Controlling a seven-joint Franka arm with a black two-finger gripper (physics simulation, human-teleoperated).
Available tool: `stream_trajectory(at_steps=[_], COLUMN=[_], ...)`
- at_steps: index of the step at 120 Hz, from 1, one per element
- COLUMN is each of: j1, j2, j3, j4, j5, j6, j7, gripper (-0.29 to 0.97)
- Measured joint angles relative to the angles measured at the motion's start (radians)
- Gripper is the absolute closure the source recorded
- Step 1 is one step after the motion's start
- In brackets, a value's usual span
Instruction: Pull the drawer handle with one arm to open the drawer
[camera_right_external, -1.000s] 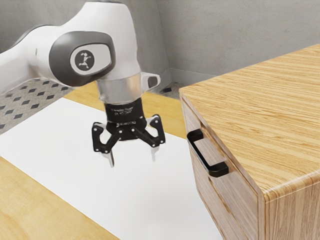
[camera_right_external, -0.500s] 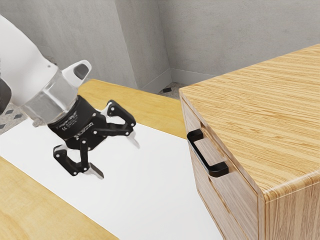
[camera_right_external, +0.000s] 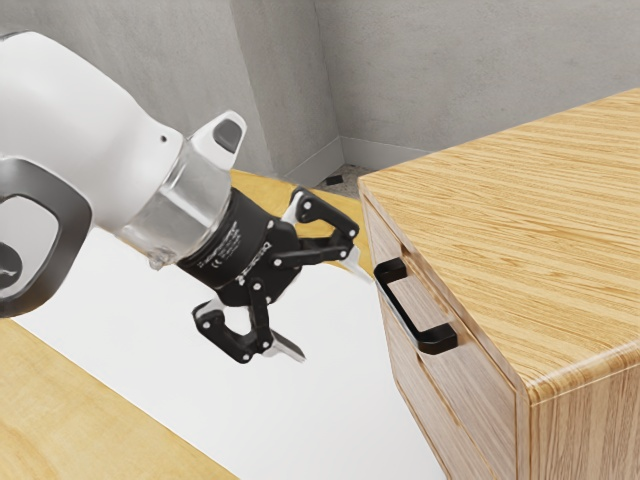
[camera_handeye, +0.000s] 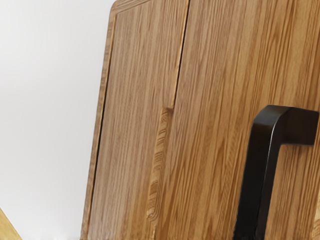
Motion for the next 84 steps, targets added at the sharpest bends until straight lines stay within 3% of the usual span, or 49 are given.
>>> stream_trajectory(at_steps=[56,84], j1=[-0.002,-0.004], j2=[0.068,0.079], j3=[-0.012,-0.012], j4=[0.003,0.007], j5=[-0.004,0.0], j6=[0.079,0.089], j7=[-0.071,-0.08], gripper=[0.01,0.22])
